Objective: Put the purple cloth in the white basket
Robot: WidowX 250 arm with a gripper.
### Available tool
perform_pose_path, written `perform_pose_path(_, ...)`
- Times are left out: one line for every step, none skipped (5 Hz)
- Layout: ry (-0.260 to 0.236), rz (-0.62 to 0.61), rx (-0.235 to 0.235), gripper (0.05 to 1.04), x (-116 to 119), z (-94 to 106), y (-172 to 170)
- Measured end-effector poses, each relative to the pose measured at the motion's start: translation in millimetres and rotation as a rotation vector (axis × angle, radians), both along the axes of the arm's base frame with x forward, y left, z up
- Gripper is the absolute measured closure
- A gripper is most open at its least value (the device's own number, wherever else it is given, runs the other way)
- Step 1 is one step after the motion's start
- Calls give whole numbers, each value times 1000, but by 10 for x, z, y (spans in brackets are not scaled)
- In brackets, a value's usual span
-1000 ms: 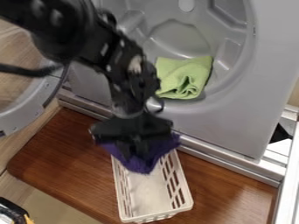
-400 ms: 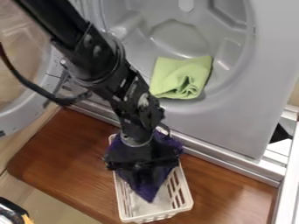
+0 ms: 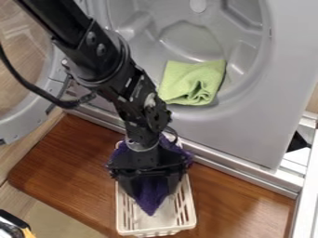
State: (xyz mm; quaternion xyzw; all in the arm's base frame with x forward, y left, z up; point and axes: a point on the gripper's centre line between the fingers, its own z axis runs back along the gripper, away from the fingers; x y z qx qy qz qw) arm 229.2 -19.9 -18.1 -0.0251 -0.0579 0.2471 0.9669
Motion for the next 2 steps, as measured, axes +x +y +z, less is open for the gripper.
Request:
perform_pose_path(-26, -19, 16, 83, 64, 208, 19)
perform_pose_path(-40, -67, 52, 83, 75, 468, 52)
